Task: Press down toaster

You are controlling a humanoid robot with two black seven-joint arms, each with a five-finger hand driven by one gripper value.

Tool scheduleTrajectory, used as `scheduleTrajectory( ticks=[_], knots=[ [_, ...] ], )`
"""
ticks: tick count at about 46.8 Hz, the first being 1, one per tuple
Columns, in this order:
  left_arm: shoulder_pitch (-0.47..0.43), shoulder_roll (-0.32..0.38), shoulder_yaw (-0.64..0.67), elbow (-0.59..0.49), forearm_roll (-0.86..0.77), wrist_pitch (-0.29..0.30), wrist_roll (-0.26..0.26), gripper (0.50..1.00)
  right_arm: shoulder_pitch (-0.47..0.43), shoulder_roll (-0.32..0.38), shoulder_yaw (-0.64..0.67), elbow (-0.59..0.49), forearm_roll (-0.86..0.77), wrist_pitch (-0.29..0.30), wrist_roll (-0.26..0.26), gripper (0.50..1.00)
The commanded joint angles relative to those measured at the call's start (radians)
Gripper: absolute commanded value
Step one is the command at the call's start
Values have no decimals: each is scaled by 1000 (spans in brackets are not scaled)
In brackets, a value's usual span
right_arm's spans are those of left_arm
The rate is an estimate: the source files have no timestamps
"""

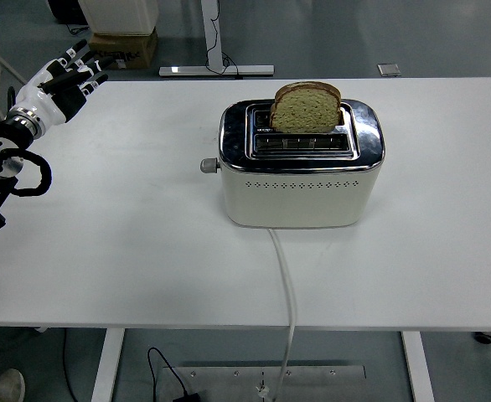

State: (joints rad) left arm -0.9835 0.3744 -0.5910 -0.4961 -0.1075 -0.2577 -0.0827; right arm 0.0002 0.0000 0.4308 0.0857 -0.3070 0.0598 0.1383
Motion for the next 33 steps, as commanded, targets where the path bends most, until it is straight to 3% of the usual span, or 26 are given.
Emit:
scheduleTrajectory(
  ticks=[1, 33],
  knots=[
    [0, 1, 0, -2, 0, 0, 0, 1000, 1, 0, 2, 0, -1, 0, 0, 1000],
    [-3, 6, 2, -12, 0, 1, 0, 1000, 1, 0, 2, 0, 0, 0, 0, 998]
  ],
)
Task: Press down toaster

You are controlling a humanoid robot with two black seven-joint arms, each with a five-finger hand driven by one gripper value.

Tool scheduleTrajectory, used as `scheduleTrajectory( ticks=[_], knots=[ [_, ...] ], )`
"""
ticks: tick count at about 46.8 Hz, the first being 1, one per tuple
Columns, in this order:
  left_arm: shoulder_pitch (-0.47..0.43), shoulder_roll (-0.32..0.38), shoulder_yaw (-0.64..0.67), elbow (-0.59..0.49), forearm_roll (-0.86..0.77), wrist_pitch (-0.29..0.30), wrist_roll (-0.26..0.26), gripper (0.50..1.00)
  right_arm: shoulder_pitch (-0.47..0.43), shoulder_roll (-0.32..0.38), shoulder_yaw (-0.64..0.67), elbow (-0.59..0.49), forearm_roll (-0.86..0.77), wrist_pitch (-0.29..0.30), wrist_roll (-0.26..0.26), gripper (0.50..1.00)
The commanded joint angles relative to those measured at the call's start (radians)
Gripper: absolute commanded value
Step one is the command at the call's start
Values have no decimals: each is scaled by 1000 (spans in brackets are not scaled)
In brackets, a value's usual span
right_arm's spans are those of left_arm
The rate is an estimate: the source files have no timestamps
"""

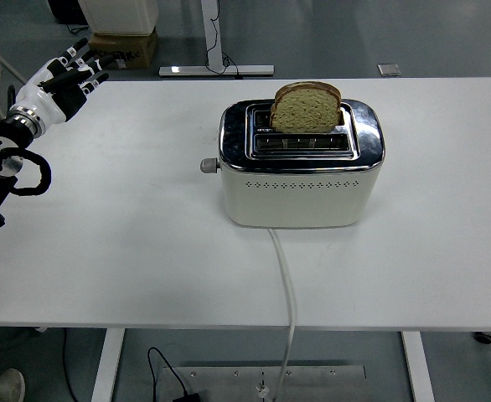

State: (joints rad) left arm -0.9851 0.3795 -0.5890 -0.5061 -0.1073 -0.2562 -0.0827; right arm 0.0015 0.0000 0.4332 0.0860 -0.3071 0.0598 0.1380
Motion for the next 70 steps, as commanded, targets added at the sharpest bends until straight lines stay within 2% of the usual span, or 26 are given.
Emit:
scheduleTrajectory(
  ticks=[1, 5, 10, 18, 27, 37, 46, 50, 58, 65, 70],
  knots=[
    [-1, 2, 0, -3, 1, -2, 1, 1000, 0, 0, -1, 0, -1, 0, 0, 998],
    [0, 21, 1, -57, 1, -2, 1, 1000, 0, 0, -1, 0, -1, 0, 0, 998],
    [14, 81, 3, -190, 37, 6, 1, 1000, 0, 0, 1, 0, -1, 0, 0, 998],
    [52, 134, 3, -377, 161, 66, 6, 1000, 2, 0, -1, 0, 0, 0, 0, 998],
    [69, 255, 52, -614, 238, 113, 14, 1000, 2, 0, -1, 0, 0, 0, 0, 998],
    [91, 374, 156, -698, 356, 97, 14, 1000, 2, 0, -1, 0, 0, 0, 0, 998],
    [91, 492, 192, -815, 468, 49, 17, 1000, 2, 0, -1, 0, 0, 0, 0, 998],
    [83, 538, 207, -862, 541, 12, 49, 1000, 2, 0, -1, 0, 0, 0, 0, 998],
    [56, 581, 209, -884, 681, -97, 109, 1000, 2, 0, -1, 0, 0, 0, 0, 998],
    [28, 593, 209, -882, 785, -207, 116, 1000, 2, 0, -1, 0, 0, 0, 0, 998],
    [29, 592, 210, -882, 879, -253, 116, 1000, 2, 0, -1, 0, 0, 0, 0, 998]
  ],
)
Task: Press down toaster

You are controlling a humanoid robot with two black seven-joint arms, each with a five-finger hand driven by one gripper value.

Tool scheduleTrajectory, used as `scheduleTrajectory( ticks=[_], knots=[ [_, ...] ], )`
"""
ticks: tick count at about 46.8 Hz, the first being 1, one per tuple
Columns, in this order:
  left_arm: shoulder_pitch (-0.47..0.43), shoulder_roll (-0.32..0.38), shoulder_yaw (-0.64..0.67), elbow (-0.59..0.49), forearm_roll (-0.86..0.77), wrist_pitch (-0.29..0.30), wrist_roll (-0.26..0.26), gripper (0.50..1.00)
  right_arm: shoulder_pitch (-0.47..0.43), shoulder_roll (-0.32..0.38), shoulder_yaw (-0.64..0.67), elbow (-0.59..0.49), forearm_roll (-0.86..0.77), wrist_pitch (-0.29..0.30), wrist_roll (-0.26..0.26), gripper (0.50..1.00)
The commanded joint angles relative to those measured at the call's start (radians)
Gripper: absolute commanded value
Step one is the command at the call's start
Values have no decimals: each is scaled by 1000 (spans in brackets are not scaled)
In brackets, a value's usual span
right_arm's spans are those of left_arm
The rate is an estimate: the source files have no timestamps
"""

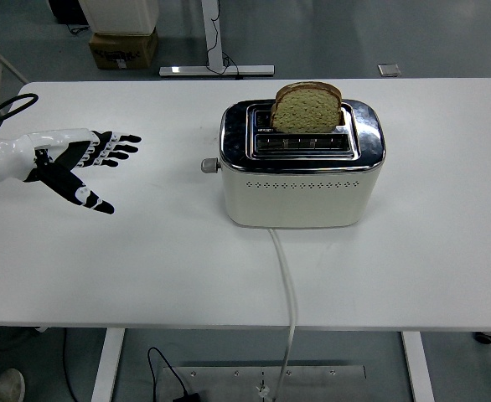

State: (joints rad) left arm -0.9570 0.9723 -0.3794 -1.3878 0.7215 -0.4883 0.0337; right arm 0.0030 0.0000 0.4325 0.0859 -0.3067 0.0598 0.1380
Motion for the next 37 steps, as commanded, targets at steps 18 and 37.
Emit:
scheduleTrajectory(
  ticks=[18, 37],
  knots=[
    [-81, -95, 7, 10, 358, -105, 2, 1000, 0, 0, 0, 0, 0, 0, 0, 1000],
    [-212, -201, 68, 27, 380, -123, 72, 1000, -1, 0, -3, 0, 1, -2, 0, 1000]
  ],
)
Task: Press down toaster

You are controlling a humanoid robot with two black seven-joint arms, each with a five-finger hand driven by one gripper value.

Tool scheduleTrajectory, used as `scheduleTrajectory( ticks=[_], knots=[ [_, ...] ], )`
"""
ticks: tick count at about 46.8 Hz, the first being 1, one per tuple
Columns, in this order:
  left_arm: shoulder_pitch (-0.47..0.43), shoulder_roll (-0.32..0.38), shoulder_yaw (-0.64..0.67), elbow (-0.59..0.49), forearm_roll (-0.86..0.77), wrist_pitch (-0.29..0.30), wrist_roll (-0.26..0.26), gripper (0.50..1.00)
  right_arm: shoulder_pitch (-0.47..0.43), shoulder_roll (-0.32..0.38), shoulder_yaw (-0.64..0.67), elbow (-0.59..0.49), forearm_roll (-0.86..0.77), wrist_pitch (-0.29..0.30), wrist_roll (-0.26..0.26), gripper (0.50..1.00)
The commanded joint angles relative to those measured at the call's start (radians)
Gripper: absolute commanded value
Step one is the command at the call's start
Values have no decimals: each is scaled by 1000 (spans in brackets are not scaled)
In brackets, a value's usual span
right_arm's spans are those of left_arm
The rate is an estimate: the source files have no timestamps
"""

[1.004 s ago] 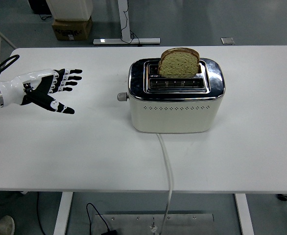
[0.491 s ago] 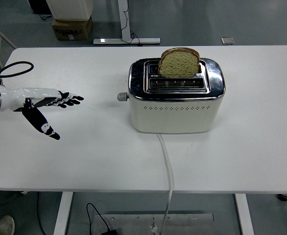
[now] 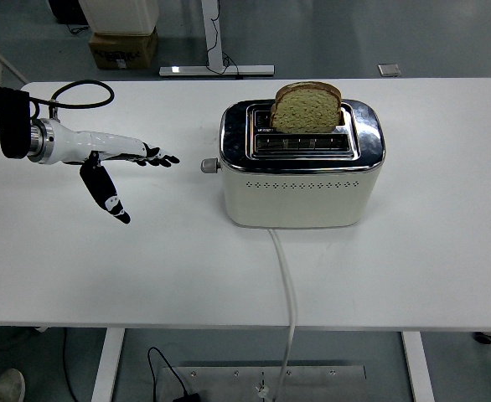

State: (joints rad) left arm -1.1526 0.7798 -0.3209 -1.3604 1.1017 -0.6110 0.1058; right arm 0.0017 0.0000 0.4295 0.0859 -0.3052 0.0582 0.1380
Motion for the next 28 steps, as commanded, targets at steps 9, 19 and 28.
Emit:
scheduleTrajectory(
  ticks=[9, 19, 28],
  knots=[
    [-42, -43, 23, 24, 0, 0, 0, 1000, 0, 0, 3, 0, -2, 0, 0, 1000],
    [-47, -89, 37, 67, 0, 0, 0, 1000, 1, 0, 3, 0, -2, 0, 0, 1000],
    [-58, -112, 39, 73, 0, 0, 2, 1000, 1, 0, 3, 0, -2, 0, 0, 998]
  ],
)
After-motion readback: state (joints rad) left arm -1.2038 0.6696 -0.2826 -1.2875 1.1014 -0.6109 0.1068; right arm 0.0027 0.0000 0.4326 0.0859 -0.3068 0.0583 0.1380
